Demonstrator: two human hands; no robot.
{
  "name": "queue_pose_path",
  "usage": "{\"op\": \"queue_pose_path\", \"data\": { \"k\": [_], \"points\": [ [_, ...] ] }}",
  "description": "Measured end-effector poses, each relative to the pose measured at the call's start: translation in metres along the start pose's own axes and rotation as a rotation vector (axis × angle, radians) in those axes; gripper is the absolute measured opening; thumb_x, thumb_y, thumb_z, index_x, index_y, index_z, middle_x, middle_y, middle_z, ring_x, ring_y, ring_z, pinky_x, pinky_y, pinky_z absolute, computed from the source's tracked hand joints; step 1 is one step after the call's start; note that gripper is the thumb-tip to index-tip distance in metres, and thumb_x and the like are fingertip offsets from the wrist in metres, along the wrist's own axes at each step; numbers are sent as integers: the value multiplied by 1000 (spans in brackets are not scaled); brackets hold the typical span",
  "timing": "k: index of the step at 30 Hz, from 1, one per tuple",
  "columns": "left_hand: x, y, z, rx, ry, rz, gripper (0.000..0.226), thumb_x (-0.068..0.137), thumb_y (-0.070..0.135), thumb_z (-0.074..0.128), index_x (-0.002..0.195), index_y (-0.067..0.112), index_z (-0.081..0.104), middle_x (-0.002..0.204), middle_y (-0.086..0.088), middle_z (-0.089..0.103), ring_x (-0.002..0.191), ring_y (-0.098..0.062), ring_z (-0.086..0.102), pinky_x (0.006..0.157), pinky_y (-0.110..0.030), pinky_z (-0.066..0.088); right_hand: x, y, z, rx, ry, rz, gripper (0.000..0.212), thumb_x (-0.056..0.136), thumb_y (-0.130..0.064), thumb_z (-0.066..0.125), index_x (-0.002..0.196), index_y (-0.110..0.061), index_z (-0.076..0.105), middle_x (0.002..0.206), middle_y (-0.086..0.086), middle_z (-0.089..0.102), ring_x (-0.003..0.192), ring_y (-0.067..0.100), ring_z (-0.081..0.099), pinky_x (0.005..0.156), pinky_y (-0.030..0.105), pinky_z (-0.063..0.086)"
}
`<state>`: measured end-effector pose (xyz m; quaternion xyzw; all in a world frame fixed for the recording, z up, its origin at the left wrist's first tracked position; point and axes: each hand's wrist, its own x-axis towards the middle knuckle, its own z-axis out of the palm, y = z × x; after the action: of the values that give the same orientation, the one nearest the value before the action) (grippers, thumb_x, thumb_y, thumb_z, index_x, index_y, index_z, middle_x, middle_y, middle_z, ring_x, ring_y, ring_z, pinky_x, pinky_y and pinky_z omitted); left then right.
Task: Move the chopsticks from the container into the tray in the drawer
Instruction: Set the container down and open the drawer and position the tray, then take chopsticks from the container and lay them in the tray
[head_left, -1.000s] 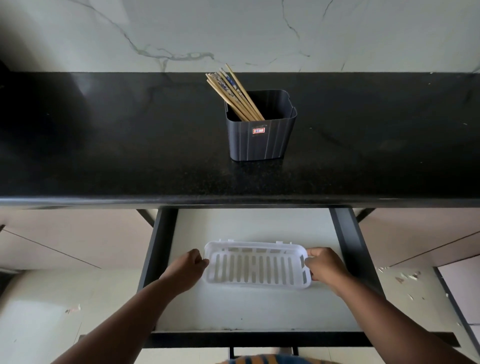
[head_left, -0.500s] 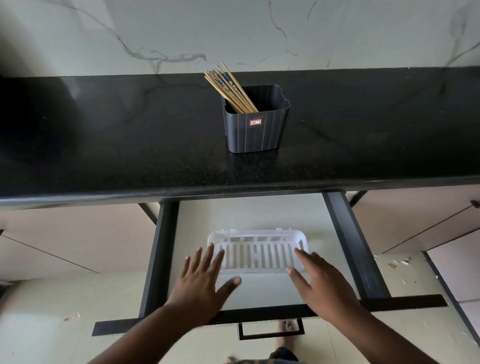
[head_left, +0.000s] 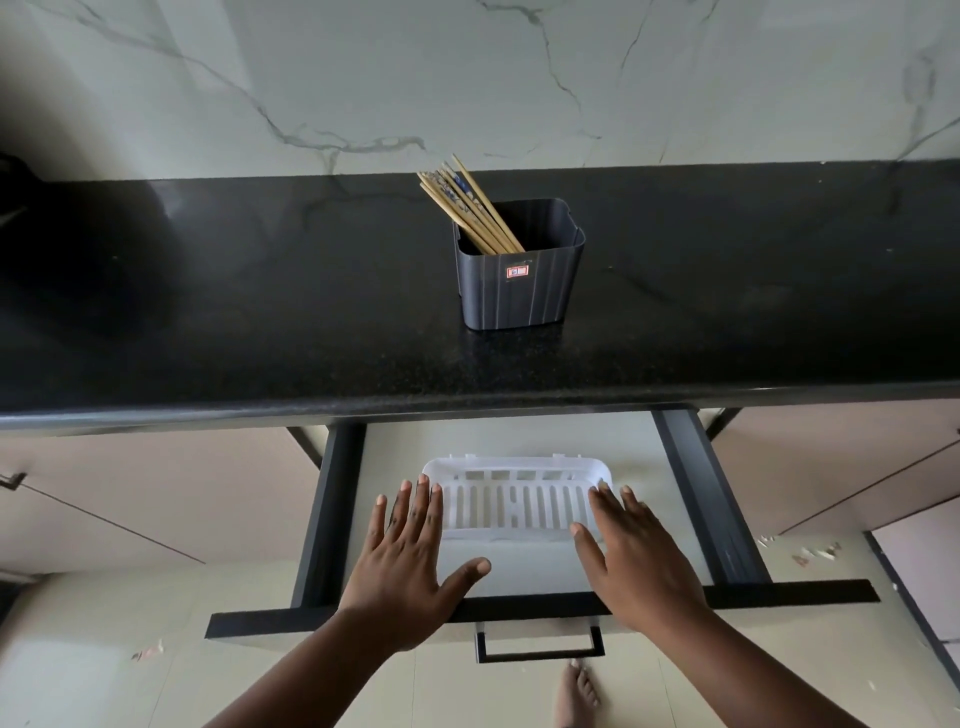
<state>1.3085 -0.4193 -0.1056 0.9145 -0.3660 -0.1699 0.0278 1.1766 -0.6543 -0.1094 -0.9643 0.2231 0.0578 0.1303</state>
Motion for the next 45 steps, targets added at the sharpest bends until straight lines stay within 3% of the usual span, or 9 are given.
{"op": "queue_pose_path", "data": {
  "k": [5, 8, 12, 17, 21, 26, 32, 38, 45],
  "points": [
    [4, -1, -2, -30, -52, -12, 100, 70, 90, -7, 139, 23, -37, 146, 1, -46, 132, -16, -47, 101, -33, -39, 2, 0, -7, 141, -63, 7, 69, 98, -58, 23, 154, -20, 12, 163, -3, 11, 149, 13, 2, 113, 22, 3],
    [9, -1, -12, -138, -27, -30, 97, 70, 91, -4, 137, 30, -39, 145, 5, -48, 130, -12, -49, 102, -32, -38, 7, -1, -32, 391, -18, 25, 70, 92, -64, 33, 151, -28, 26, 159, -8, 26, 146, 8, 19, 113, 25, 24],
    [43, 6, -69, -433, 139, -63, 93, 71, 92, 7, 144, 41, -22, 150, 14, -37, 134, -5, -41, 110, -31, -24, 54, -1, -100, 708, 244, -5, 66, 82, -68, 41, 136, -31, 52, 130, -15, 59, 90, -8, 58, 81, 15, 45],
    [138, 28, -175, -975, 446, -137, 82, 87, 69, 36, 154, 26, 15, 161, 8, 7, 148, -10, 4, 120, -34, 4, 169, -8, -179, 1069, 410, 1, 37, 93, -39, 59, 125, -19, 61, 128, -3, 64, 118, 8, 57, 93, 22, 40],
    [198, 39, -232, -1365, 470, -179, 66, 94, 63, 30, 148, 24, 34, 158, 3, 25, 136, -4, 24, 106, -26, 16, 243, -17, -209, 1050, 176, 65, 59, 96, -54, 44, 141, -17, 47, 148, 2, 47, 134, 20, 43, 98, 30, 34],
    [215, 51, -222, -1619, 356, -165, 72, 90, 72, 25, 128, 23, 61, 128, -7, 65, 120, -24, 59, 111, -48, 36, 259, -29, -202, 1153, -66, 41, 66, 94, -61, 39, 149, -24, 32, 157, 2, 32, 142, 23, 31, 112, 43, 26],
    [179, 58, -190, -1648, 378, -93, 75, 85, 74, 22, 136, 29, 52, 139, -4, 57, 131, -24, 48, 114, -53, 28, 212, -14, -167, 1152, -7, -40, 66, 95, -55, 43, 152, -32, 20, 158, -6, 28, 143, 17, 29, 102, 27, 23],
    [166, 62, -186, -1497, 392, -158, 82, 80, 79, 21, 141, 31, 47, 147, -3, 48, 138, -23, 40, 117, -49, 23, 197, -19, -176, 1136, -19, 19, 69, 94, -52, 49, 152, -28, 22, 157, 2, 31, 141, 23, 33, 108, 36, 29],
    [157, 14, -191, -1220, 535, -295, 96, 73, 80, 28, 151, 23, 27, 158, 0, 27, 144, -14, 23, 115, -32, 16, 207, -26, -219, 812, 395, -178, 36, 87, -32, 66, 121, -23, 59, 115, -4, 61, 107, 17, 59, 86, 32, 50]
  ]
}}
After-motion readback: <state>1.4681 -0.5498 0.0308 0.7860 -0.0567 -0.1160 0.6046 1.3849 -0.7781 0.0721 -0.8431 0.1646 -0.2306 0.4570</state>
